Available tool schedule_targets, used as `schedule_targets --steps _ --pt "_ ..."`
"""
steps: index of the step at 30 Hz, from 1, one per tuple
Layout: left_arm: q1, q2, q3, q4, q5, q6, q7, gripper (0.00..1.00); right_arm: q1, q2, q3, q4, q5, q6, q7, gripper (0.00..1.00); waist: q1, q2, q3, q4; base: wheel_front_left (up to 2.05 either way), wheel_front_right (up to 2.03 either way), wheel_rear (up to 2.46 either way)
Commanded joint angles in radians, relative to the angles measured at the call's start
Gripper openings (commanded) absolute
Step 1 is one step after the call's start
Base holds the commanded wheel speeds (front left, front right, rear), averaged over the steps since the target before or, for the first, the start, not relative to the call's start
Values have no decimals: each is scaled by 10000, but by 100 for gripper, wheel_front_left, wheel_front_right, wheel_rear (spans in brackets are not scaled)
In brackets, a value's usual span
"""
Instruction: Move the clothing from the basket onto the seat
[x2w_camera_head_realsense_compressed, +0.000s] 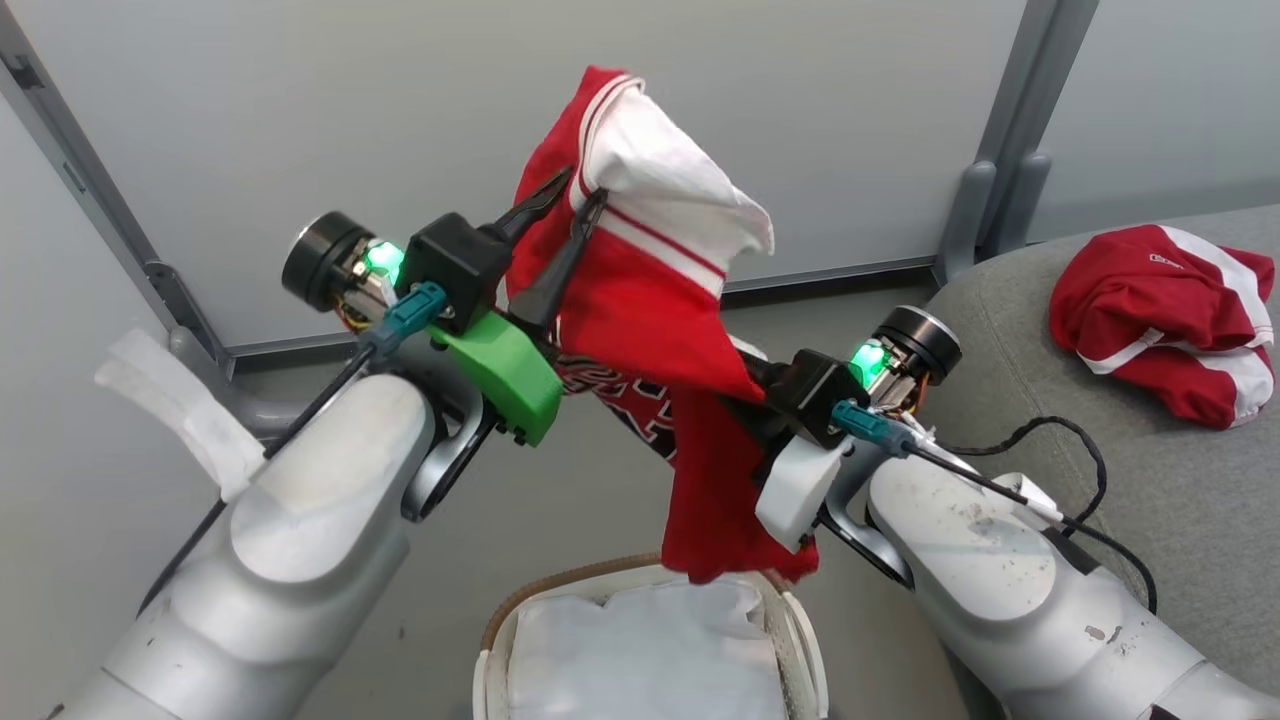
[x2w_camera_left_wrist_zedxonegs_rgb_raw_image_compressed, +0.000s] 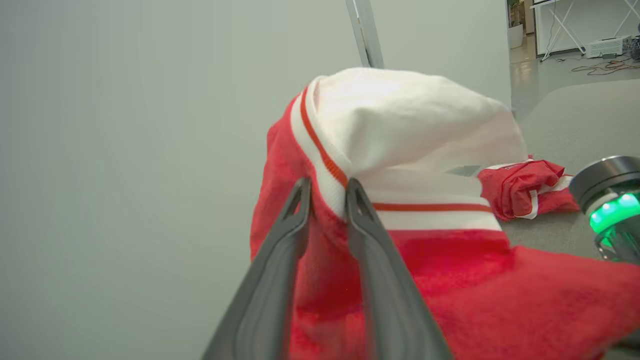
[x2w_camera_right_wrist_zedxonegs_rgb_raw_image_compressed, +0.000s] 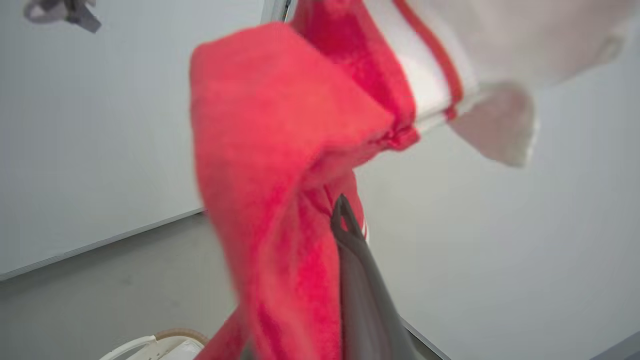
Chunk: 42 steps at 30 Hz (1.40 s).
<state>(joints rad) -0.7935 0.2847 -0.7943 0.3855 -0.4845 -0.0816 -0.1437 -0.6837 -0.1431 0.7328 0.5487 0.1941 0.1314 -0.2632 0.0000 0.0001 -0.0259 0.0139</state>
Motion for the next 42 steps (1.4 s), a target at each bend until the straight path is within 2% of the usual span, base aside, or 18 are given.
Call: schedule_targets --steps 1,2,10,15,22,29,36,42 --pt "329 13 44 163 -88 95 -144 96 204 -69 -144 -147 63 -14 -24 0 0 -1 22 -34 0 0 0" --pt "470 -28 64 289 -164 140 -224 100 257 -73 -206 -214 78 -14 -24 0 0 -1 26 -46 0 0 0" --pt "1681 -476 85 1153 -577 371 -867 100 496 -203 -1060 -535 -133 -14 -24 0 0 -1 41 -111 0 0 0" --pt "2543 -957 -19 1481 -650 260 -1154 100 717 -220 -2008 -741 -395 -14 -24 0 0 -1 50 -70 0 0 0" --pt "3474 -1477 153 1409 -319 182 -1222 100 1089 -224 -3039 -918 -795 -14 -24 0 0 -1 72 -17 0 0 0" --pt "4311 -1810 616 1132 259 132 -1218 100 1347 -186 -3534 -1024 -996 -14 -24 0 0 -1 105 -103 0 0 0" --pt "4769 -2037 999 932 687 25 -1205 100 1541 -253 -3898 -1042 -1152 -14 -25 0 0 -1 150 -614 0 0 0" --pt "5065 -2209 1257 770 1027 -36 -1206 100 1728 -466 -4059 -1026 -1257 -14 -24 0 0 -1 301 -1658 0 0 0"
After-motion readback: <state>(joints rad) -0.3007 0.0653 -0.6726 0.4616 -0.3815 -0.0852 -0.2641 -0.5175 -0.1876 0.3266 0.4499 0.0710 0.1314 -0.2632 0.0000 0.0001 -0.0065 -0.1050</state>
